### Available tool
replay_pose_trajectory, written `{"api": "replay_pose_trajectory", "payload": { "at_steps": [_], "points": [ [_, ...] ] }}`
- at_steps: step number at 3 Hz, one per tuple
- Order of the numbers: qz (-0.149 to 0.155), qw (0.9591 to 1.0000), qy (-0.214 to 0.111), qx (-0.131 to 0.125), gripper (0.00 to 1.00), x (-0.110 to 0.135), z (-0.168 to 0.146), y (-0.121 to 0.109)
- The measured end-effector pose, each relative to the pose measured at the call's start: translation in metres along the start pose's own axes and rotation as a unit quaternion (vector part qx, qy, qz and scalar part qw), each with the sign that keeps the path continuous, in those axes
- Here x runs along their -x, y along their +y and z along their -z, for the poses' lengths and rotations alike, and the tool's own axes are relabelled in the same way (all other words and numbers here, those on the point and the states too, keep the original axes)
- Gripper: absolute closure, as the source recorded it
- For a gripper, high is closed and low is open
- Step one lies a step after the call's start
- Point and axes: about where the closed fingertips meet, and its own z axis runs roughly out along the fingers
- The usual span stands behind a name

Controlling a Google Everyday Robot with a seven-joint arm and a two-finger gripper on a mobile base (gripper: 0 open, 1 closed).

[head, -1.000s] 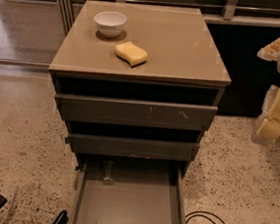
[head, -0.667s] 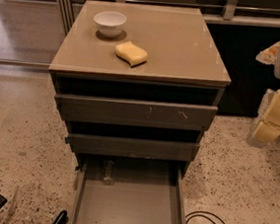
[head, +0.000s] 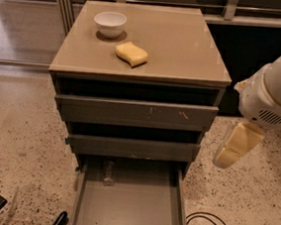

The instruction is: Pick water bottle from bottom drawer and place on counter

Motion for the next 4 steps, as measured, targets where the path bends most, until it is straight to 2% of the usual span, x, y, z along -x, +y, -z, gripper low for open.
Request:
{"api": "replay_pose_trajectory", "payload": {
  "at_steps": [1,2,3,4],
  "points": [
    [-0.022,0.9992,-0.021,0.024,0.00,-0.005,-0.071,0.031],
    [-0.043,0.9965,-0.048,0.054,0.00,-0.011,-0.146,0.066],
    [-0.052,0.9917,-0.089,0.077,0.00,-0.008,-0.217,0.093],
    [-0.059,0.9856,-0.139,0.076,0.00,0.000,-0.279,0.101]
  ]
}}
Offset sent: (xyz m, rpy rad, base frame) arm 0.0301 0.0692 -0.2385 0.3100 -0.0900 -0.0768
